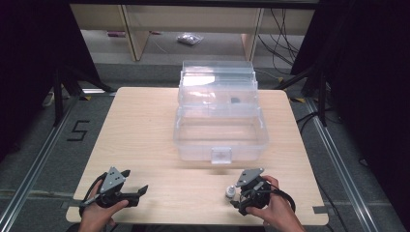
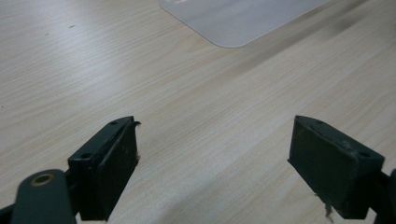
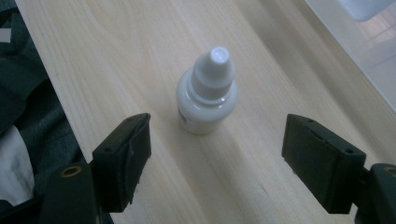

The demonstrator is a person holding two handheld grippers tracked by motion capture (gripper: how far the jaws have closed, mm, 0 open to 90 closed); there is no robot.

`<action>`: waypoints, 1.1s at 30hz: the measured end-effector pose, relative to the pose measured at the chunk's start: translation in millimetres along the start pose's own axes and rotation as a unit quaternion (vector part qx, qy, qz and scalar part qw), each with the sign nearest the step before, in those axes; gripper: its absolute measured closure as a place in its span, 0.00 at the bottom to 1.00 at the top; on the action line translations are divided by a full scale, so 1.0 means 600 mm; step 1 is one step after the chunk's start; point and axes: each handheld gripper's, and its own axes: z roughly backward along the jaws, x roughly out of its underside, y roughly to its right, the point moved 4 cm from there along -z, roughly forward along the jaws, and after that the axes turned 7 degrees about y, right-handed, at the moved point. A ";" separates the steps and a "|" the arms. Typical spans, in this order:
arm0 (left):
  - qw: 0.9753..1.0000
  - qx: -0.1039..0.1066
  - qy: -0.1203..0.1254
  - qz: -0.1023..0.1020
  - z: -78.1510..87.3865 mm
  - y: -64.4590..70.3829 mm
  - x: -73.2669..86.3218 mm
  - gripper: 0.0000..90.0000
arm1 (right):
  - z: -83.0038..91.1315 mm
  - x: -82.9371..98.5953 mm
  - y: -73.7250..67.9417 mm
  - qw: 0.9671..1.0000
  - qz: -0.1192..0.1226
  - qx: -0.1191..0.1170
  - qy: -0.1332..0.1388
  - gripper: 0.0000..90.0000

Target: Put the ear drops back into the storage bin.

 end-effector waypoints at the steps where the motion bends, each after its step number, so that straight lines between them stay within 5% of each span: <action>1: 1.000 0.000 0.000 0.000 0.000 0.000 0.000 0.17 | -0.002 -0.002 0.000 1.000 0.007 -0.005 0.000 0.28; 19: 1.000 0.001 0.001 0.002 0.000 0.000 0.000 0.17 | -0.023 -0.032 -0.002 0.997 0.046 -0.026 -0.056 0.36; 33: 1.000 0.000 -0.001 0.001 0.000 -0.001 0.000 0.17 | -0.036 -0.041 -0.001 0.994 0.045 -0.046 -0.091 0.47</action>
